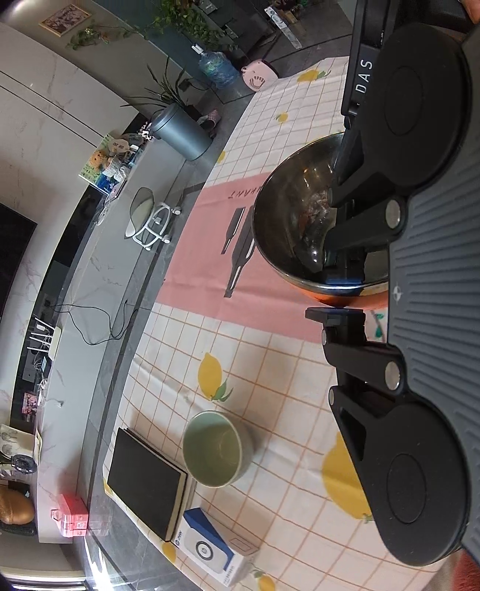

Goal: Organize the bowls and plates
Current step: 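Carry the orange bowl with both grippers toward the blue bowl and lower it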

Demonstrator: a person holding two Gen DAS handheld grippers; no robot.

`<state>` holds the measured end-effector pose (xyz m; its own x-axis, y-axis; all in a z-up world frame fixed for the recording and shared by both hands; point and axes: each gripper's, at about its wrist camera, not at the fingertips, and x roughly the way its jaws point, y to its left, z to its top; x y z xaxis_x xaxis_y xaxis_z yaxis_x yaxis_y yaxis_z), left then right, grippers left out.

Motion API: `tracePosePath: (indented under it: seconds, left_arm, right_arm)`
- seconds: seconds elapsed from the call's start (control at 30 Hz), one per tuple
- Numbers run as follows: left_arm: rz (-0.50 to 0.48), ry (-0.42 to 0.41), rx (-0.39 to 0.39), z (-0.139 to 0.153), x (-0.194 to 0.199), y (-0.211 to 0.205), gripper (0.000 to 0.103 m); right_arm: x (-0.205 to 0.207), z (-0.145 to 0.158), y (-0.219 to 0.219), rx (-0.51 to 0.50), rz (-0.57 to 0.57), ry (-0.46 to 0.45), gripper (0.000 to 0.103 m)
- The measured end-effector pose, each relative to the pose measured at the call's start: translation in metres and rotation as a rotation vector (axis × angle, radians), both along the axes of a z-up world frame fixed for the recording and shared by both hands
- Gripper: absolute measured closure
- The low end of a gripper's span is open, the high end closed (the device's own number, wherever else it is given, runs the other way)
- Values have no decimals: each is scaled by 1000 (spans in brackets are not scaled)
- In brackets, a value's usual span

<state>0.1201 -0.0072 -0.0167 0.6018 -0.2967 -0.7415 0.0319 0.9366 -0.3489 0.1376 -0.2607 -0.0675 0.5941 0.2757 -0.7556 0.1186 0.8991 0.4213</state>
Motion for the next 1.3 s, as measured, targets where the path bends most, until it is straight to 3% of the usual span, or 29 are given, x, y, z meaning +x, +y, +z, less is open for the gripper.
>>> tracePosePath:
  seconds: [0.27, 0.5, 0.7, 1.3]
  left_arm:
    - [-59, -15, -38, 6, -56, -46, 91]
    - [-90, -19, -66, -11, -65, -89, 91]
    - [-108, -1, -51, -33, -57, -113, 91]
    - [-132, 55, -15, -81, -35, -136, 92]
  right_arm:
    - [-93, 14, -49, 1, -54, -51, 97]
    - [-137, 9, -91, -14, -182, -103, 96]
    - [-139, -13, -117, 16, -277, -96, 95]
    - [-102, -62, -133, -37, -273, -122, 94]
